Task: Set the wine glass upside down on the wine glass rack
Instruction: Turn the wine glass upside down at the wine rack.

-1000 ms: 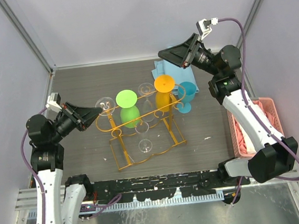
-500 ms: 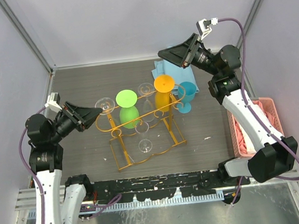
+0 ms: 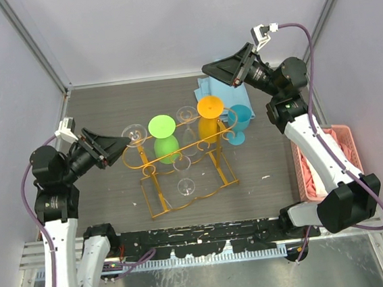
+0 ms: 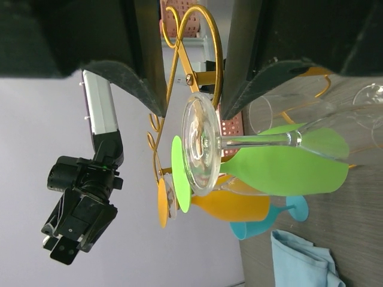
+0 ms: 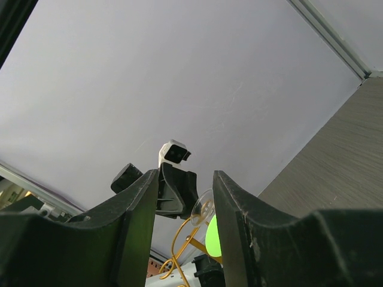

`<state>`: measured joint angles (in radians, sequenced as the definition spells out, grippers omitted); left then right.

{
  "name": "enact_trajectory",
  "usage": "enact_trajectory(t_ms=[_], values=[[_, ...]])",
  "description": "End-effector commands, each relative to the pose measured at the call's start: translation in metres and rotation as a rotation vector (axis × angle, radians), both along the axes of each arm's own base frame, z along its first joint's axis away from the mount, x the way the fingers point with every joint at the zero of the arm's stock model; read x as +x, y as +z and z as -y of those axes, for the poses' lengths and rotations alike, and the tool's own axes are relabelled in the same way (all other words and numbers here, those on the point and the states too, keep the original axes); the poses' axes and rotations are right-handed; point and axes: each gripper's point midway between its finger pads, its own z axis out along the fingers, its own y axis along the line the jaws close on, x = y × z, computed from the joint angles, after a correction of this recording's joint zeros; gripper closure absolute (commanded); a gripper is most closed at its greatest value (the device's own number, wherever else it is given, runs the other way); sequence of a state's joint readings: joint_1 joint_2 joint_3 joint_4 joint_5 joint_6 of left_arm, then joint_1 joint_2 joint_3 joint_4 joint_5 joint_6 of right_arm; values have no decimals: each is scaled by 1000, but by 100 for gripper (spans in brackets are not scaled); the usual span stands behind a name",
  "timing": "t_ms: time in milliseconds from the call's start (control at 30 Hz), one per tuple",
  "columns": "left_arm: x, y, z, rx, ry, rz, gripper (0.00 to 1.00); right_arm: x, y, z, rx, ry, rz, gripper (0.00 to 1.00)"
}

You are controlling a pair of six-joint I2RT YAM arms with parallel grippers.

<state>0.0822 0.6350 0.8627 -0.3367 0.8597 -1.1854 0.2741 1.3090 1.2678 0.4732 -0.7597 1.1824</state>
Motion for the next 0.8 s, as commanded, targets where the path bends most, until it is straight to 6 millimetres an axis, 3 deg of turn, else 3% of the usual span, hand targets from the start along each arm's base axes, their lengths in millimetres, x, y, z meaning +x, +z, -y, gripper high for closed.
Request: enact_trajectory(t_ms=[0,467,767], values=[[-5,21,-1,48,6,85,55,-9,21,1,16,-8,87,52],[4,20,-18,222,103,64,53,-12,17,3,3,-22,110,52],[4,14,-15,201,86,48,54,-10,15,2,-3,-18,107,52]])
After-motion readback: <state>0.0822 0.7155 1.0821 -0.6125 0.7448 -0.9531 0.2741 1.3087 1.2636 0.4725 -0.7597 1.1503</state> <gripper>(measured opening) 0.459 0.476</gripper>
